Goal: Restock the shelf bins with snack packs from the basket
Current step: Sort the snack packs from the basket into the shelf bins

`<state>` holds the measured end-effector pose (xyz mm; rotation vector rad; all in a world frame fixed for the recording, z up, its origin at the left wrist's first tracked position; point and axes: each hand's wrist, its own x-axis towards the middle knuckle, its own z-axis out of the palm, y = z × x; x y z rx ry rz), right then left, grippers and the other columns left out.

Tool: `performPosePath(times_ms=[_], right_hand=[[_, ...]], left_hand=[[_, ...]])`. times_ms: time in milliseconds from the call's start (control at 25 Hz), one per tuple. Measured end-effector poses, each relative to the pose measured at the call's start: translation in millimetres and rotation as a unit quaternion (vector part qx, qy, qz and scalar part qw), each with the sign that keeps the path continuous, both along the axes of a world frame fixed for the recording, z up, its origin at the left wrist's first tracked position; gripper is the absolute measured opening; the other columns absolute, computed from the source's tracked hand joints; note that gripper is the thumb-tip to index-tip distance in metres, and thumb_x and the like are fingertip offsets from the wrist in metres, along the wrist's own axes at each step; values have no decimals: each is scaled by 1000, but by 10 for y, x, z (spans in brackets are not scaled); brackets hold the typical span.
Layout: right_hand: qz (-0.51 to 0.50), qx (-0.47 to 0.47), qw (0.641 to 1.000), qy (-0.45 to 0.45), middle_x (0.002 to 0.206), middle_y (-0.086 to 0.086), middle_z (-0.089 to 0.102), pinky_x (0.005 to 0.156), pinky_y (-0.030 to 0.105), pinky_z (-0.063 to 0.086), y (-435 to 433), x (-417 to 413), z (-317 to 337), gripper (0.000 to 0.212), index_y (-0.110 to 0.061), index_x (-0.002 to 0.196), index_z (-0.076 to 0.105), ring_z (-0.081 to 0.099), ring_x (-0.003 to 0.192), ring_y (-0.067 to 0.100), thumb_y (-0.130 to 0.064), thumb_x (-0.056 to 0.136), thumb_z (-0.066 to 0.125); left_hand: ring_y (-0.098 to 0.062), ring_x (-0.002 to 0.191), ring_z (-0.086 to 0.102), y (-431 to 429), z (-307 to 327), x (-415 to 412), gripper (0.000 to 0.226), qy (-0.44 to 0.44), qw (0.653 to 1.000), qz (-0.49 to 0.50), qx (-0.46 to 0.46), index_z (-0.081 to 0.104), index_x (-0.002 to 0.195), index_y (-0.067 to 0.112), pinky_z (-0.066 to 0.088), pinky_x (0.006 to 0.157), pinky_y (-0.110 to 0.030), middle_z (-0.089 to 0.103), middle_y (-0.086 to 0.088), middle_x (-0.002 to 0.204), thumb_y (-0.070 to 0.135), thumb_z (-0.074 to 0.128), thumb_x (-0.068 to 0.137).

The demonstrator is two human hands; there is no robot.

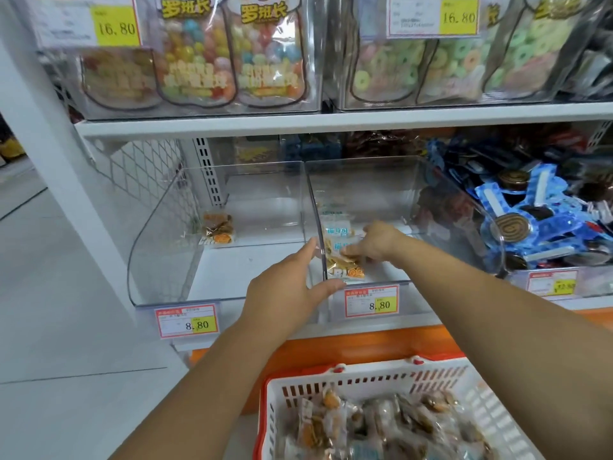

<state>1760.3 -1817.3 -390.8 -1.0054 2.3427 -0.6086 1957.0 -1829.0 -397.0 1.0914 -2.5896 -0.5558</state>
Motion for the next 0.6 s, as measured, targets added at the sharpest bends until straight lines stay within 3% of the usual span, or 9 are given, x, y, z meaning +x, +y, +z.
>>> performPosePath(times_ms=[80, 120, 200, 280, 360, 440, 520, 600], right_hand=[[-36, -173, 982, 66, 114, 7, 61, 85, 27, 43, 236, 52, 125, 49, -10, 134, 49, 58, 101, 19, -26, 91, 66], [-59, -287, 953, 73, 105, 1, 61, 83, 24, 42, 423, 100, 163, 43, -12, 132, 50, 58, 96, 15, -21, 92, 62], [-81, -456, 882, 86, 89, -8, 56, 74, 18, 44, 899, 207, 95, 25, -14, 119, 56, 55, 79, 5, -11, 94, 55], [-90, -475, 867, 124, 86, -12, 56, 70, 19, 45, 1400, 255, -260, 18, -19, 107, 56, 53, 75, 2, -8, 94, 52], [-88, -352, 924, 119, 88, -8, 59, 73, 30, 48, 1805, 208, -803, 15, -22, 105, 57, 56, 77, 9, -12, 96, 51], [-38, -122, 991, 48, 101, 0, 64, 75, 33, 48, 2154, 161, -1321, 19, -19, 113, 59, 57, 82, 15, -20, 99, 48], [37, 89, 995, -13, 124, 10, 60, 86, 33, 48, 2435, 189, -1681, 34, -16, 130, 52, 58, 99, 22, -30, 100, 46], [93, 235, 967, 42, 137, 14, 49, 100, 36, 43, 2602, 286, -1823, 52, -13, 137, 44, 50, 119, 29, -45, 97, 47]], left_hand=[[-14, 128, 47, 128, -34, 26, 76, 36, 998, 26, -41, 20, 152, 34, 41, 102, -32, 44, 9, 149, 59, 54, 89], [-15, 132, 41, 213, -52, 53, 72, 79, 993, 42, -81, 26, 152, 29, 34, 106, -29, 43, 6, 148, 55, 55, 91], [-16, 119, 45, 380, -114, 119, 56, 192, 968, 49, -154, 42, 143, 23, 34, 97, -27, 52, 3, 133, 43, 57, 92], [-14, 106, 50, 588, -291, 147, 41, 226, 958, -11, -173, 52, 133, 20, 43, 87, -26, 56, 1, 120, 32, 58, 93], [-12, 109, 50, 822, -576, 146, 39, 157, 974, -98, -128, 54, 131, 21, 48, 88, -28, 54, 2, 122, 29, 57, 94], [-12, 122, 46, 1083, -915, 142, 42, 48, 987, -152, -35, 50, 137, 25, 44, 96, -28, 46, 6, 135, 32, 56, 95], [-13, 134, 37, 1300, -1247, 158, 49, -60, 983, -161, 66, 42, 143, 26, 37, 104, -28, 33, 9, 149, 36, 53, 97], [-16, 139, 31, 1472, -1489, 169, 55, -146, 966, -171, 126, 35, 148, 26, 32, 109, -31, 25, 5, 156, 40, 51, 97]])
